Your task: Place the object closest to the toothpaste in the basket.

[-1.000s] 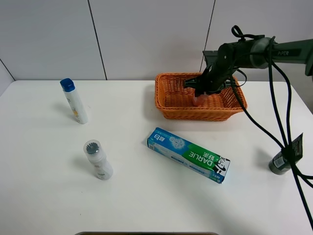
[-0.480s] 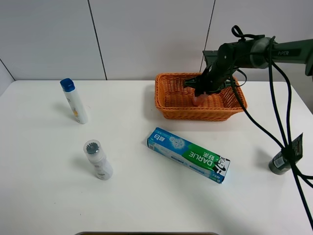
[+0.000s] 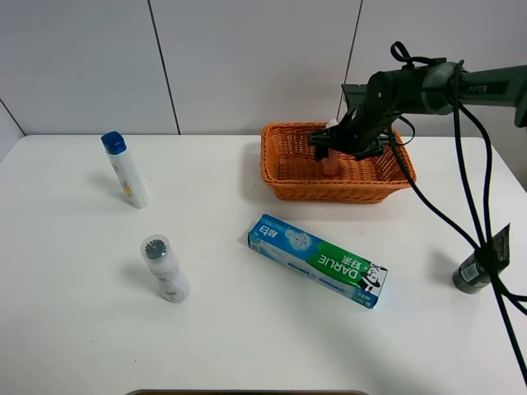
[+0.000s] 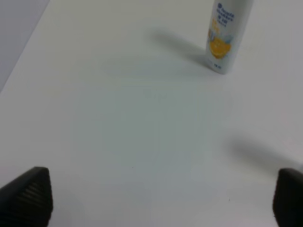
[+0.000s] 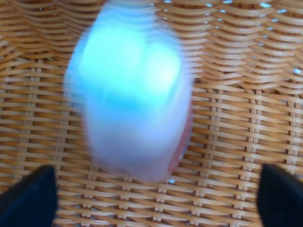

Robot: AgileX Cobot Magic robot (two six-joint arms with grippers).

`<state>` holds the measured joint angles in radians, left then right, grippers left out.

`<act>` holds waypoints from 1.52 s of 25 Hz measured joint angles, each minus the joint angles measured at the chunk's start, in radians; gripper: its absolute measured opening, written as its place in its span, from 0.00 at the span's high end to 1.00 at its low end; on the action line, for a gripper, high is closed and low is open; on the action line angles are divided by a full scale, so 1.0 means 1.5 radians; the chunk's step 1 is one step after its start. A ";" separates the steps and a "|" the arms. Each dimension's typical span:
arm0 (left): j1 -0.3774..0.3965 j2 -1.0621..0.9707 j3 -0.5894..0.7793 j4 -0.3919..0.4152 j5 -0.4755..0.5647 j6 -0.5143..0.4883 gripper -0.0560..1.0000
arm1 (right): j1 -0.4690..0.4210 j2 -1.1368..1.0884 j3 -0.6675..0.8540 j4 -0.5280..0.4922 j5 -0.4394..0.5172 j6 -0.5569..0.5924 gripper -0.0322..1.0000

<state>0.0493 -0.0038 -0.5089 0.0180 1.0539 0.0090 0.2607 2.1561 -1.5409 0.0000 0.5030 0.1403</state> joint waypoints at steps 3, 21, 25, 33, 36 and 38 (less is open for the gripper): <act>0.000 0.000 0.000 0.000 0.000 0.000 0.06 | 0.000 -0.002 0.000 0.000 -0.002 0.000 0.03; 0.000 0.000 0.000 0.000 0.000 0.000 0.06 | 0.004 -0.110 0.000 0.000 0.021 0.000 0.01; 0.000 0.000 0.000 0.000 0.000 0.000 0.06 | 0.004 -0.179 -0.001 0.000 0.046 0.000 0.01; 0.000 0.000 0.000 0.000 0.000 0.000 0.06 | 0.005 -0.343 -0.001 -0.029 0.111 0.002 0.01; 0.000 0.000 0.000 0.000 0.000 0.000 0.06 | 0.005 -0.397 -0.001 -0.033 0.150 0.001 0.01; 0.000 0.000 0.000 0.000 0.000 0.000 0.06 | 0.005 -0.433 -0.001 -0.035 0.182 -0.002 0.01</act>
<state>0.0493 -0.0038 -0.5089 0.0180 1.0539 0.0090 0.2676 1.5070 -1.5419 -0.0527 0.7759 0.1372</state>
